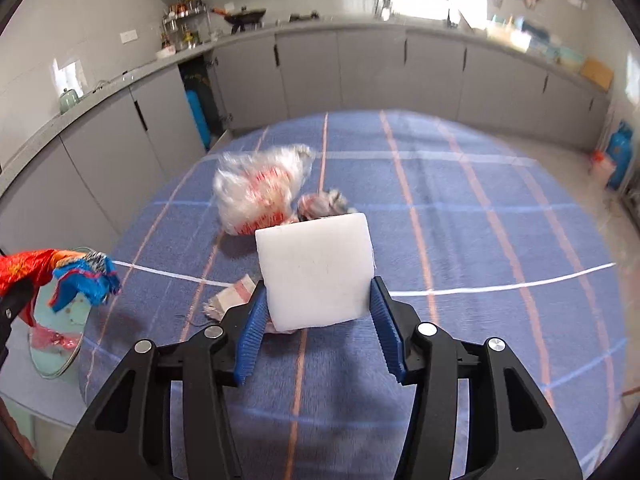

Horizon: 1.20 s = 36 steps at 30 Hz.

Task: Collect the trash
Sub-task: 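Carry the orange wrapper and white sponge over the teal bin with both tools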

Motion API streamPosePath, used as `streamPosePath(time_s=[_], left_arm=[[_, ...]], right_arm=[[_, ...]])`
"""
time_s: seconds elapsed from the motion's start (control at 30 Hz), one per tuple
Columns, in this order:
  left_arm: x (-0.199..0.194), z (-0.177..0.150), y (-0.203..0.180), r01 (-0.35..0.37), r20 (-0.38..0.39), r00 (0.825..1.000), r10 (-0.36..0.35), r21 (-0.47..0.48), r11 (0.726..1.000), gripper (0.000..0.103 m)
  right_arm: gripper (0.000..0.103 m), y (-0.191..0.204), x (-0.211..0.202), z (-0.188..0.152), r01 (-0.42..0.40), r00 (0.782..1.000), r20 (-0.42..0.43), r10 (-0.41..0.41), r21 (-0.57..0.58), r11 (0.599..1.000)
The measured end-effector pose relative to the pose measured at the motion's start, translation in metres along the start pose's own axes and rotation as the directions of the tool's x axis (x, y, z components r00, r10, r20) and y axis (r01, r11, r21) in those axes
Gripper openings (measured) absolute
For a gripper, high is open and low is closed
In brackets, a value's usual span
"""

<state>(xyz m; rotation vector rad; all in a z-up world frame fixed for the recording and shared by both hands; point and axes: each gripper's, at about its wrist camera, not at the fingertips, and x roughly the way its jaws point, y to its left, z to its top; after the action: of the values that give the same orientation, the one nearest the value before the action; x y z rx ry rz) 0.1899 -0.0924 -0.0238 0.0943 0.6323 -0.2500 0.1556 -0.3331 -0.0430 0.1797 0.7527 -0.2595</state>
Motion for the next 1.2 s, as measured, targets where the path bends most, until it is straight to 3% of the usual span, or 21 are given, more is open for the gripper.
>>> streamPosePath(time_s=[0.17, 0.6, 1.2], left_arm=[[-0.009, 0.0, 0.015, -0.039, 0.016, 0.999, 0.039, -0.032, 0.999, 0.025], [-0.027, -0.018, 0.079, -0.145, 0.001, 0.989, 0.146, -0.117, 0.983, 0.025], [-0.036, -0.035, 0.143, -0.232, -0.023, 0.972, 0.233, -0.219, 0.948, 0.025]], right_arm=[[0.051, 0.033, -0.039, -0.009, 0.016, 0.994, 0.108, -0.007, -0.09, 0.996], [0.051, 0.105, -0.053, -0.024, -0.076, 0.988, 0.116, 0.099, -0.186, 0.98], [0.051, 0.188, -0.06, -0.034, -0.178, 0.972, 0.096, 0.215, -0.301, 0.937]])
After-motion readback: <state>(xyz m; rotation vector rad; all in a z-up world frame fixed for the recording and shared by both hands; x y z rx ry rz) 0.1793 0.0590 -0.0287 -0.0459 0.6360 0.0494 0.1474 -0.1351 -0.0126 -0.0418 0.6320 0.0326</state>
